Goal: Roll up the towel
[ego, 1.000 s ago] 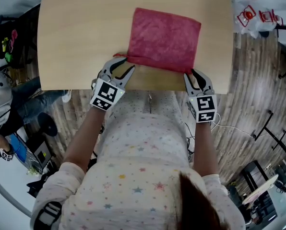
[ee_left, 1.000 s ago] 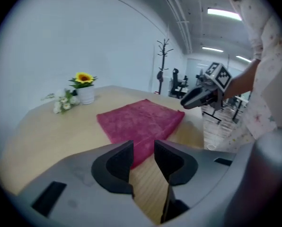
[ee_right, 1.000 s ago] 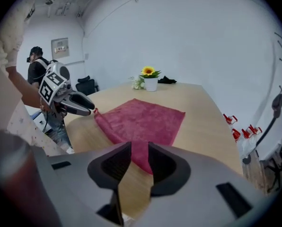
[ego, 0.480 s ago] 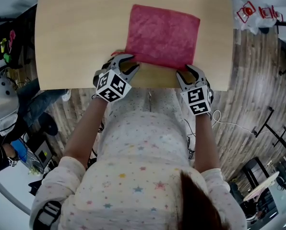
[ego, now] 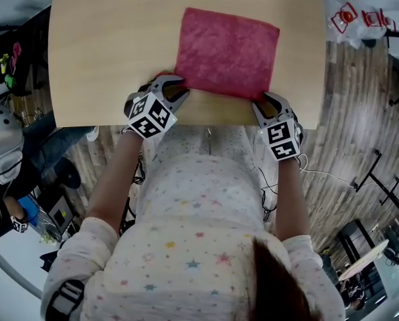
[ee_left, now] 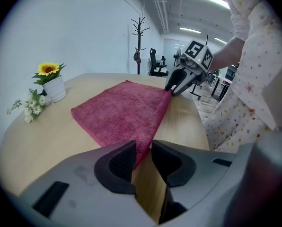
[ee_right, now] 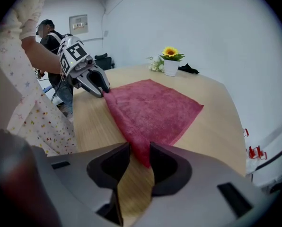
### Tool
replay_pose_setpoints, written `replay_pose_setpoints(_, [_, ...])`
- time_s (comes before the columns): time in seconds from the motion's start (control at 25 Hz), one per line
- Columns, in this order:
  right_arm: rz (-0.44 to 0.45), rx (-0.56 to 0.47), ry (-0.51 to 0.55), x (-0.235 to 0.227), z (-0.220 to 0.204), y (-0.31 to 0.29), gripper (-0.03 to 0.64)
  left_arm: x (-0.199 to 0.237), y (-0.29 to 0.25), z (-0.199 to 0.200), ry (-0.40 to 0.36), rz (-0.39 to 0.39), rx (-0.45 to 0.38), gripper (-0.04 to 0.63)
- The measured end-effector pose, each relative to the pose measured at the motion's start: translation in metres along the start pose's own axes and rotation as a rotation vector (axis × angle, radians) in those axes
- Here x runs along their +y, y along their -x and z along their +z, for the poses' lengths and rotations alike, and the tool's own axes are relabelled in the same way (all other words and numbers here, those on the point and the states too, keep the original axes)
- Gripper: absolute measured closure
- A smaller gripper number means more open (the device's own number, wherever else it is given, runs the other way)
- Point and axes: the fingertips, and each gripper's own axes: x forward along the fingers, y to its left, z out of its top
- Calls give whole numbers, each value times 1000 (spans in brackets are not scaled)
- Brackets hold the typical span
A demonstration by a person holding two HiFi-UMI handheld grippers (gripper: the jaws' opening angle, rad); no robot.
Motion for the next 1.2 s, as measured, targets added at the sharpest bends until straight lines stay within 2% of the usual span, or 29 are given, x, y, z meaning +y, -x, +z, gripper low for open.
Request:
replay_pose_setpoints(0.2, [14,7,-22,-9,3,5,548,9,3,3,7,-16,0,550])
replay_pose_setpoints(0.4, [43,9,-63,-19,8,10,589,14,5,7,47,-62,-7,566])
replay_pose_setpoints(0.6, [89,29,-130,-23,9,5,592,25,6,10,137,-103,-13,566])
replay_pose_setpoints(0.76, [106,37,-199,-27,10,1,592,37,4,10,244,-113,-36,565])
replay_pose_setpoints(0.96, [48,40,-211,-32,10,0,569,49,2,11,375,-79,-75,561])
replay_pose_setpoints(1.2, [-3,36,-216,-40,9,1,535,54,3,10,447,-47,-94,542])
